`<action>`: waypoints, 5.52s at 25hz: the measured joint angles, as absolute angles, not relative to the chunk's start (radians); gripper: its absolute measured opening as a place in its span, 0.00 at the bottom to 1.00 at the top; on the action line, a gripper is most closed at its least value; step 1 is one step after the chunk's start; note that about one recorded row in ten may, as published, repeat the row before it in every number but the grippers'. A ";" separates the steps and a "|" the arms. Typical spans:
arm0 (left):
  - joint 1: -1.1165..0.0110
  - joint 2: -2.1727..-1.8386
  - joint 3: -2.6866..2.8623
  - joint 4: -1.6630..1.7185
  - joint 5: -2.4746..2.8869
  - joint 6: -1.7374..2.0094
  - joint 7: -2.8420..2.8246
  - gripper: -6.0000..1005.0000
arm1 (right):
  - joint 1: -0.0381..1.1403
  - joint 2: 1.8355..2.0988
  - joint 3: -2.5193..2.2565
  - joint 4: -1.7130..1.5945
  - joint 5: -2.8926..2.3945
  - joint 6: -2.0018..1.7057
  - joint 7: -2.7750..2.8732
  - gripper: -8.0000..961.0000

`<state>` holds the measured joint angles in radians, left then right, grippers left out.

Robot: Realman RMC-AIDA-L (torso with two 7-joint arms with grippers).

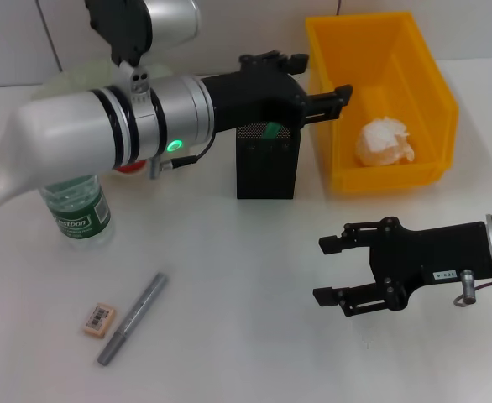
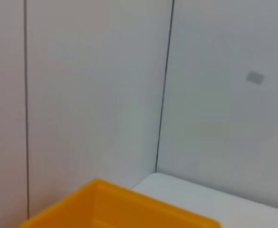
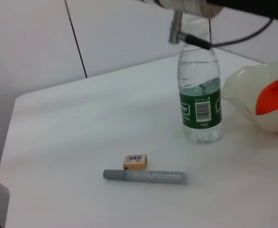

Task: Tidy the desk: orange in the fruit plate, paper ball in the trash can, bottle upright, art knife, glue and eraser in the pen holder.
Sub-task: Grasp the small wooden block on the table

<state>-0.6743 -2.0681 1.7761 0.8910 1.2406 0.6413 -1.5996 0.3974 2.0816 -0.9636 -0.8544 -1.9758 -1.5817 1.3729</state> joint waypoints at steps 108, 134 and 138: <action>-0.464 -2.071 1.759 1.677 2.798 1.699 -1.907 0.77 | 0.406 2.086 -0.974 -0.844 -1.973 -1.583 1.410 0.80; -0.531 -2.074 1.763 1.580 2.716 1.689 -1.895 0.77 | 0.399 2.085 -0.974 -0.851 -1.960 -1.606 1.413 0.80; -0.532 -2.074 1.764 1.579 2.716 1.688 -1.886 0.77 | 0.401 2.085 -0.974 -0.851 -1.960 -1.607 1.415 0.80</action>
<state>-0.5317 -2.0739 1.7642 1.5788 2.7164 1.6883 -1.8858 0.4010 2.0846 -0.9741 -0.8514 -1.9603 -1.6069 1.4151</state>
